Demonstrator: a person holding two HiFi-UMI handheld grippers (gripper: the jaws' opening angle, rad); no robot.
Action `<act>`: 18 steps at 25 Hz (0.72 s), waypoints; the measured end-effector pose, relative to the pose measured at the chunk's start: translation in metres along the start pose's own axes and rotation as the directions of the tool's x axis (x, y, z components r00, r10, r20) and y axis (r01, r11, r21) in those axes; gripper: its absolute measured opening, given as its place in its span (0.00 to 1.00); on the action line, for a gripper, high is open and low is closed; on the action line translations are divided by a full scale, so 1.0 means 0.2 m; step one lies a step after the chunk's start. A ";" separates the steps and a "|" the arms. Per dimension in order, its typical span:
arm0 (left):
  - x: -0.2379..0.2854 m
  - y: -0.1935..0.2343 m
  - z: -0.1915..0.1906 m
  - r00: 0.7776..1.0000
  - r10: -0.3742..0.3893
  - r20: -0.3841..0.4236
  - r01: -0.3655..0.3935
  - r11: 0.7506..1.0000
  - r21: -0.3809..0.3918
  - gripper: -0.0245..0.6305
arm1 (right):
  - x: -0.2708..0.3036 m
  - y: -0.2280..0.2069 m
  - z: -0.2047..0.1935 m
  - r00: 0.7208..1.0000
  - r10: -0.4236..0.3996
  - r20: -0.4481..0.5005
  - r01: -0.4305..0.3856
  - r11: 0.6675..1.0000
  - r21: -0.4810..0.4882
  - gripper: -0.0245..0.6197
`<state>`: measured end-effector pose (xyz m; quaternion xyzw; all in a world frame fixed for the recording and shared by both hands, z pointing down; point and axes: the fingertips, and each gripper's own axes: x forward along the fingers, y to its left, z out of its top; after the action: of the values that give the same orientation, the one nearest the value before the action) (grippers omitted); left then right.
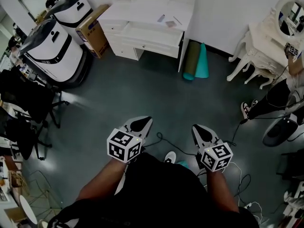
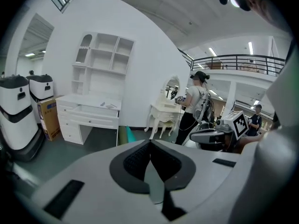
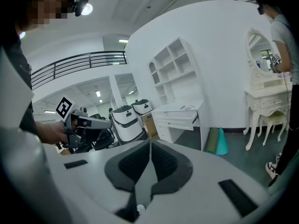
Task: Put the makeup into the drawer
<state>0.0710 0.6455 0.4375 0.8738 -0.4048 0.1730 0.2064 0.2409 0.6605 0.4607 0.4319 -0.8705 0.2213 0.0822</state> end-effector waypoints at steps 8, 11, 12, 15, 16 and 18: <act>-0.01 -0.05 0.03 1.000 0.023 -0.005 -0.023 1.000 -0.007 0.05 | -0.03 -0.05 0.02 0.999 0.028 0.036 -0.029 0.999 0.019 0.08; -0.01 -0.05 0.03 1.000 0.029 -0.005 -0.029 0.999 -0.021 0.05 | -0.03 -0.05 0.02 0.999 0.039 0.034 -0.040 0.999 0.027 0.08; -0.01 -0.05 0.03 0.999 0.032 -0.008 -0.033 0.999 -0.021 0.05 | -0.03 -0.04 0.01 0.999 0.043 0.032 -0.044 0.999 0.030 0.08; 0.00 -0.05 0.02 0.999 0.036 -0.016 -0.036 0.999 -0.024 0.05 | -0.01 -0.04 -0.02 0.998 0.053 0.015 -0.054 0.998 0.034 0.08; 0.01 -0.06 0.01 0.999 0.035 -0.019 -0.035 0.999 -0.023 0.05 | -0.01 -0.04 -0.04 0.998 0.055 0.007 -0.055 0.998 0.036 0.08; 0.02 -0.06 0.00 0.999 0.035 -0.025 -0.035 0.999 -0.014 0.05 | 0.00 -0.05 -0.06 0.998 0.057 -0.004 -0.056 0.998 0.041 0.08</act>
<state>0.0825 0.6505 0.4362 0.8629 -0.4188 0.1845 0.2146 0.2489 0.6611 0.4744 0.4081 -0.8775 0.2422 0.0693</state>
